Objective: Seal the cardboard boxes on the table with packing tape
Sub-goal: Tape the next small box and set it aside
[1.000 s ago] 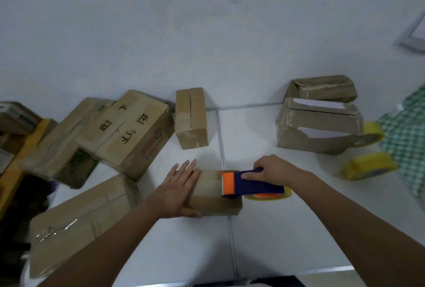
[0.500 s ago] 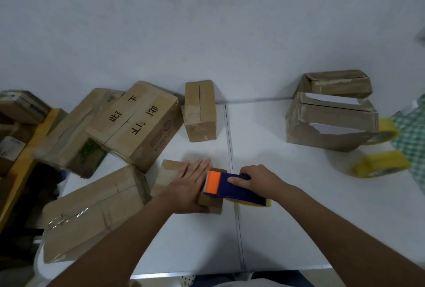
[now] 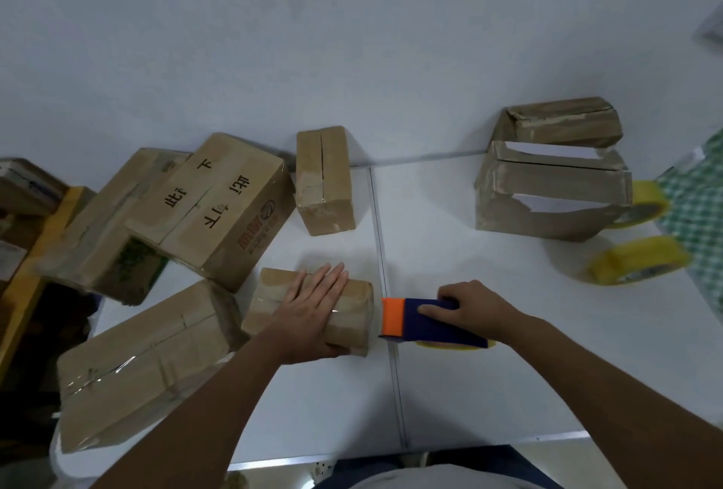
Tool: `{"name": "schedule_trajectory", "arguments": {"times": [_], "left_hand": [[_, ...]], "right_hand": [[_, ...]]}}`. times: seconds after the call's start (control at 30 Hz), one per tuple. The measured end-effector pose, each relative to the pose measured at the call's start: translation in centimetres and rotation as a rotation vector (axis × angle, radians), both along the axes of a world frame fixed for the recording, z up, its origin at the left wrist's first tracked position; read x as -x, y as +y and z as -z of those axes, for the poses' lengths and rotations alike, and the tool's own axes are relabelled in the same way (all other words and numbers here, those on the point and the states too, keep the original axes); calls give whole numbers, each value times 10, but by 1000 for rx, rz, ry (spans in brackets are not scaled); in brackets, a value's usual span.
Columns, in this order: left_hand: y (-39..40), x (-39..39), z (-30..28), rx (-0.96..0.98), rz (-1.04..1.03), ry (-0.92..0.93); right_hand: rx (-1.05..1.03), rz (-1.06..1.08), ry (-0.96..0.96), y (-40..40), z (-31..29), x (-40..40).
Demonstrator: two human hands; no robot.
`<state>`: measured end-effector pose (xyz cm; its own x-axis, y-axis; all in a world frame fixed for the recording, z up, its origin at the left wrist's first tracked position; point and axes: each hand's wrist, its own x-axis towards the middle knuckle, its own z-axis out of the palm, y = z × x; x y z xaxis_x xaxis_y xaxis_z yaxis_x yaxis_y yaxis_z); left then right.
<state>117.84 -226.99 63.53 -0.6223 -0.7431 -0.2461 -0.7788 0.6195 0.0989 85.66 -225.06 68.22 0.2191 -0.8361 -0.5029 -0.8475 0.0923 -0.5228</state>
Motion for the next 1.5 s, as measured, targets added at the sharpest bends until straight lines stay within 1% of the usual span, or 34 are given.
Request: {"name": "schedule_trajectory", "arguments": {"times": [0.07, 0.23, 0.43, 0.57, 0.73, 0.93, 1.03, 1.2, 1.3, 1.37, 1.43, 1.5], "left_hand": [[0, 1, 0, 7, 1, 3], [1, 1, 0, 13, -3, -5], [3, 2, 0, -6, -21, -20], [2, 1, -2, -7, -13, -4], [2, 2, -1, -9, -11, 22], [0, 2, -1, -30, 5, -1], [0, 2, 0, -4, 9, 21], [-2, 1, 1, 14, 27, 32], [0, 0, 3, 38, 60, 47], [2, -1, 5, 72, 66, 61], [-1, 0, 2, 56, 61, 52], [-3, 0, 0, 42, 89, 46]], "right_hand": [[-23, 28, -5, 7, 7, 14], [-37, 16, -45, 9, 9, 14], [-70, 49, -103, 16, 11, 19], [-30, 82, -96, 24, 13, 28], [-17, 87, 50, 29, 10, 26], [-18, 94, 329, 18, 8, -29], [-30, 98, 378, 7, 7, -57], [-39, 104, 479, -5, -3, -72], [-34, 118, 609, -2, 0, -70], [-42, 196, 632, 2, 0, -60], [-52, 335, 561, 7, 1, -52], [30, 439, 564, 10, 4, -50]]}}
